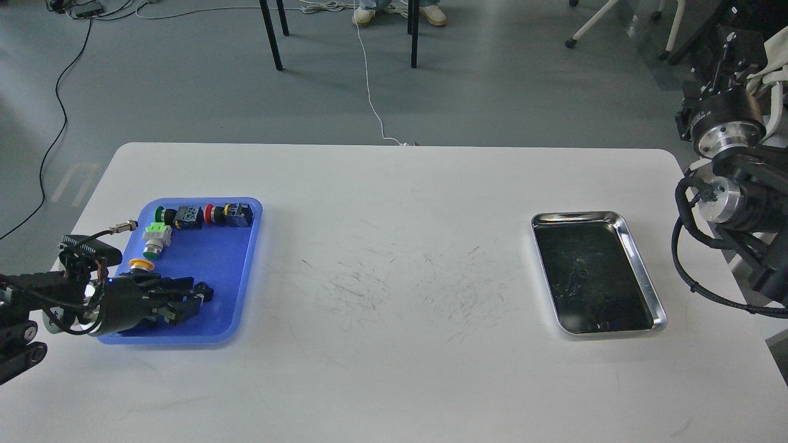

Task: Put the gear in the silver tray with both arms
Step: 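Lower the left hand and grasp the black gear, then lift the gear and carry it with the left hand toward the silver tray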

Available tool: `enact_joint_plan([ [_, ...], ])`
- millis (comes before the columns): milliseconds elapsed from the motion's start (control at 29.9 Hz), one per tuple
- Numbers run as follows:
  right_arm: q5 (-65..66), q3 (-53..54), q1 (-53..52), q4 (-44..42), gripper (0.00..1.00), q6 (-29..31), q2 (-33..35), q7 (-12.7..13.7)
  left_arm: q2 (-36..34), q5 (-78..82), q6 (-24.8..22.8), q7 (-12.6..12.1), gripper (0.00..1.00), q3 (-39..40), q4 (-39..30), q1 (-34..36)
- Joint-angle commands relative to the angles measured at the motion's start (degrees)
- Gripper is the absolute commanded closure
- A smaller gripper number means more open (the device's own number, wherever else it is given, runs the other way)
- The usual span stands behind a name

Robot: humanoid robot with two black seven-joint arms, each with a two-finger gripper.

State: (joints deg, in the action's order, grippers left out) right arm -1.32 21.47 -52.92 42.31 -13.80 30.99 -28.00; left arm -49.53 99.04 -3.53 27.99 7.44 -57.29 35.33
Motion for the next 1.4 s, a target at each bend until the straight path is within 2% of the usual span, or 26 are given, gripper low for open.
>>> enact_joint_plan([
  [0, 0.0, 0.0, 0.0, 0.1, 0.04, 0.0, 0.1, 0.0, 0.0, 0.1, 0.0, 0.0, 0.62, -0.4, 0.0, -0.3],
  [167, 0.0, 0.0, 0.2, 0.1, 0.04, 0.0, 0.4, 0.0, 0.1, 0.1, 0.1, 0.0, 0.71, -1.0, 0.0, -0.2],
  [234, 0.0, 0.0, 0.6, 0.1, 0.04, 0.0, 0.4, 0.0, -0.1, 0.2, 0.1, 0.0, 0.80, -1.2, -0.3, -0.1],
  [435, 0.0, 0.0, 0.9, 0.1, 0.04, 0.0, 0.4, 0.0, -1.2, 1.2, 0.1, 0.0, 0.90, -1.2, -0.8, 0.2],
  [735, 0.1, 0.0, 1.2, -0.2, 0.04, 0.0, 0.3, 0.0, -5.1, 0.7, -0.2, 0.0, 0.91, -0.9, -2.0, 0.6],
  [969, 0.1, -0.1, 1.3, -0.3, 0.04, 0.1, 0.3, 0.0, -7.0, -1.1, -1.3, 0.0, 0.90, -0.4, -3.5, 4.7],
  [1103, 0.2, -0.2, 1.3, -0.3, 0.04, 0.1, 0.4, 0.0, -8.4, -3.3, -3.5, 0.0, 0.90, -0.1, -6.7, 6.0],
  [1371, 0.2, -0.7, 1.2, -0.2, 0.04, 0.2, 0.3, 0.0, -7.9, -12.4, -9.9, 0.0, 0.90, 0.4, -9.8, 13.7],
])
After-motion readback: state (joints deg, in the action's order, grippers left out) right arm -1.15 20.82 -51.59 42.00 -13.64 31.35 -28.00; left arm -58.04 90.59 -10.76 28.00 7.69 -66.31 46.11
